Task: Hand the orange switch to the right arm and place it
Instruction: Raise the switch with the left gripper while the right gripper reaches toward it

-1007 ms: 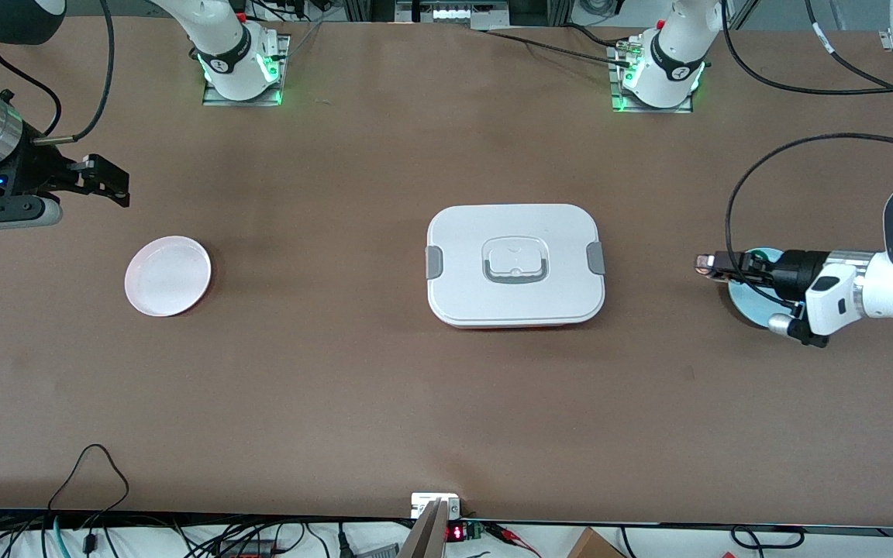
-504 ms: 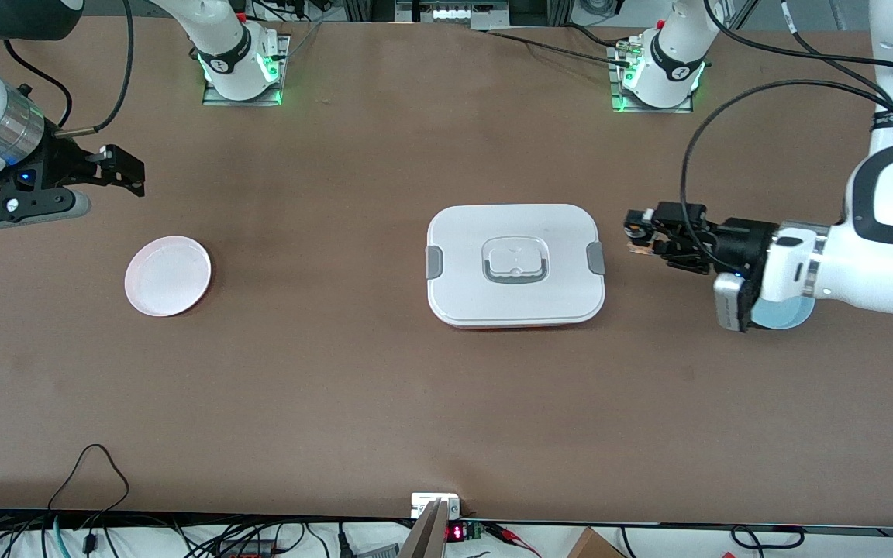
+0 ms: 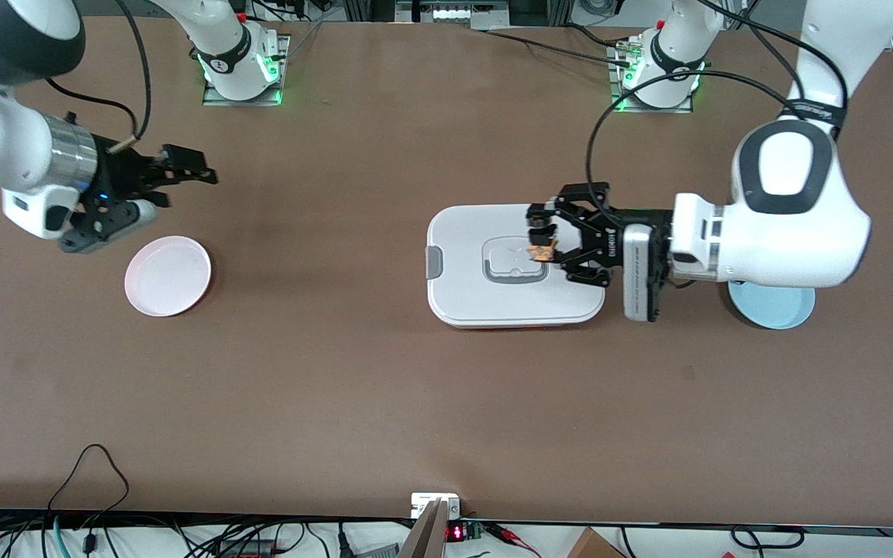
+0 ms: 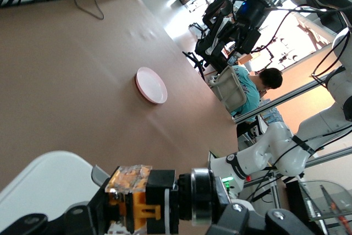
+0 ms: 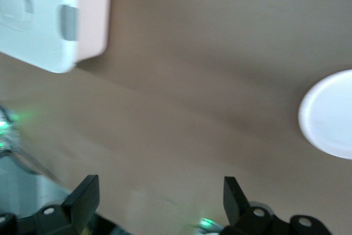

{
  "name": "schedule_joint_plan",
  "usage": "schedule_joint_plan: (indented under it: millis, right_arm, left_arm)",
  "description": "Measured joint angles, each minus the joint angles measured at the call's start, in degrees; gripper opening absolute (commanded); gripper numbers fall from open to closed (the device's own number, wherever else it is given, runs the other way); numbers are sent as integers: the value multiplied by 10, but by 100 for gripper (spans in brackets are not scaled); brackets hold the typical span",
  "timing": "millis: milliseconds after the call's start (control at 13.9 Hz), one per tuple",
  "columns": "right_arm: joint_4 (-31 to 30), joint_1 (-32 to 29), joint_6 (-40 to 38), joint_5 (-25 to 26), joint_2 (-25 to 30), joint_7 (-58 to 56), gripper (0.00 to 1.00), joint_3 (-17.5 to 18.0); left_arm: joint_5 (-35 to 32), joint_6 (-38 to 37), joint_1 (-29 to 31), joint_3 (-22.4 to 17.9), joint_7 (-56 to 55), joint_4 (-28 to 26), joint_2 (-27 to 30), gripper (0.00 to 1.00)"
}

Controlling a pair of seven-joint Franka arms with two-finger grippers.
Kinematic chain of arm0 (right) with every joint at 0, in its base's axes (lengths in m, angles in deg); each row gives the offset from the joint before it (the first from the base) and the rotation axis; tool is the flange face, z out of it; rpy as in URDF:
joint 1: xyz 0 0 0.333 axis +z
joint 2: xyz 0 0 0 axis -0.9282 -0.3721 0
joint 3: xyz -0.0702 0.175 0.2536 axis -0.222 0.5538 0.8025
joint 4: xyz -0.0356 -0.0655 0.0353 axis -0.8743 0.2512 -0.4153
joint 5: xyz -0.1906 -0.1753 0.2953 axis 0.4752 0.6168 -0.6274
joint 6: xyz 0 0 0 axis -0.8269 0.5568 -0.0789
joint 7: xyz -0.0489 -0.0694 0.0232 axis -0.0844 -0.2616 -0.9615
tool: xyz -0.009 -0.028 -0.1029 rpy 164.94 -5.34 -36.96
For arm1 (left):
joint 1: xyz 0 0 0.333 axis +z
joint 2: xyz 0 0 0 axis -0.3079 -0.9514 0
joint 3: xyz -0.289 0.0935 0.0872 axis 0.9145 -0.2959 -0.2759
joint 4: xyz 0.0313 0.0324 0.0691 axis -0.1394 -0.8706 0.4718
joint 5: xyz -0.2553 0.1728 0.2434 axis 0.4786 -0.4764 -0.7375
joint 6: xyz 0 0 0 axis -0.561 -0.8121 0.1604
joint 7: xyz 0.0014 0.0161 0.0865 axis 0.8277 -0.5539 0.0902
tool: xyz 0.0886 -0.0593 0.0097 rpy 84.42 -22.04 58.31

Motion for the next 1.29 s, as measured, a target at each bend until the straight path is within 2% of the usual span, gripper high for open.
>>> schedule_joint_plan:
  millis: [216,360,504,719,935,1295]
  right_arm:
    - [-13,-9,0,-188,-40,17,100,-1]
    - [-21,-18,0,-307,-70,18,100,-2]
    - [-27,-20,0,-406,-95,18,100,-2]
    - [-58,-13,11,-549,-114,19,100,0]
    - [-86,15,56,-648,-117,19,100,3]
    - [-93,100,188,-772,-119,20,100,6]
  left_arm:
    - [70,140,-2,55,125,-38,-2,12]
    - [84,228,-2,102,174,-55,-2,12]
    - [84,266,-3,131,202,-63,-2,12]
    - [84,270,-1,137,233,-71,-2,12]
    - [84,270,0,138,240,-73,-2,12]
    - [84,270,0,138,240,-73,-2,12]
